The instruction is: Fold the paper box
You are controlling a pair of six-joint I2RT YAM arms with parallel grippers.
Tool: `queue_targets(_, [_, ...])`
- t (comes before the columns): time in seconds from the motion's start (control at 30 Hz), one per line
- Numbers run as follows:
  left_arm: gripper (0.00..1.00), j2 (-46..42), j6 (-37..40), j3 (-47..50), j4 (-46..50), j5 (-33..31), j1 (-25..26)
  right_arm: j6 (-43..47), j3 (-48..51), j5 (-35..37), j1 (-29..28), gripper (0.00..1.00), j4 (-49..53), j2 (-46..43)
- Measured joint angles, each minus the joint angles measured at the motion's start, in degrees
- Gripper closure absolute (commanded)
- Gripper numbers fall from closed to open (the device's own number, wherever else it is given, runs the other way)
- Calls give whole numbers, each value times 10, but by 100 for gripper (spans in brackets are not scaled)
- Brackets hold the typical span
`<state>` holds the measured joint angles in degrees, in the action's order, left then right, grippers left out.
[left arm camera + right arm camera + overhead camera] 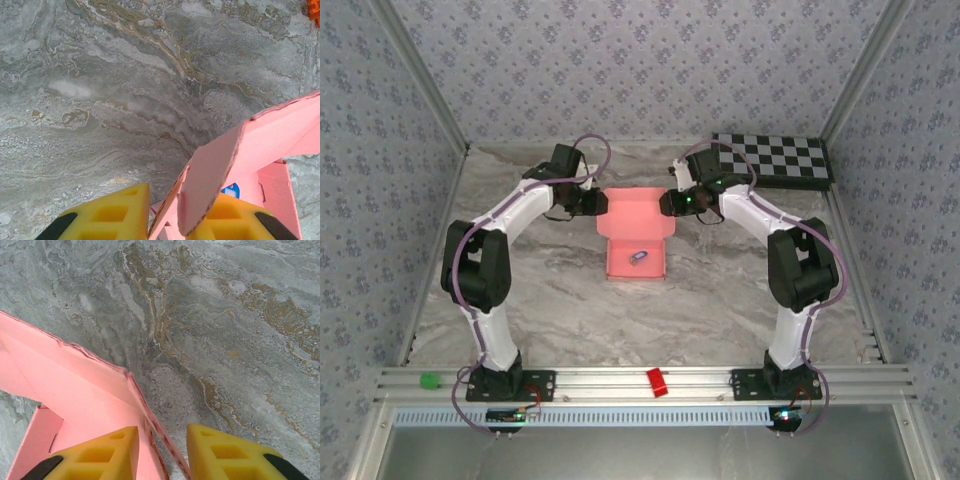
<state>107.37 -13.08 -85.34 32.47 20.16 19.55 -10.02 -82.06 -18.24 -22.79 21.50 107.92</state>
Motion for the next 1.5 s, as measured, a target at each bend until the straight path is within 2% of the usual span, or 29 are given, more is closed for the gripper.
queue_targets(0.33, [63, 0, 0, -1, 1, 0, 0, 2, -7, 16, -8, 63, 11, 0])
queue_targets(0.97, [64, 26, 0, -8, 1, 5, 0, 2, 9, 26, -7, 63, 14, 0])
queue_targets(1.17, [72, 26, 0, -11, 0, 6, 0, 2, 9, 41, -7, 68, 15, 0])
queue_targets(1.37, [87, 26, 0, -12, -1, 12, 0, 2, 9, 50, -7, 84, 17, -3])
queue_targets(1.5, [93, 26, 0, -13, -2, 16, 2, 2, 9, 52, -12, 87, 16, -6])
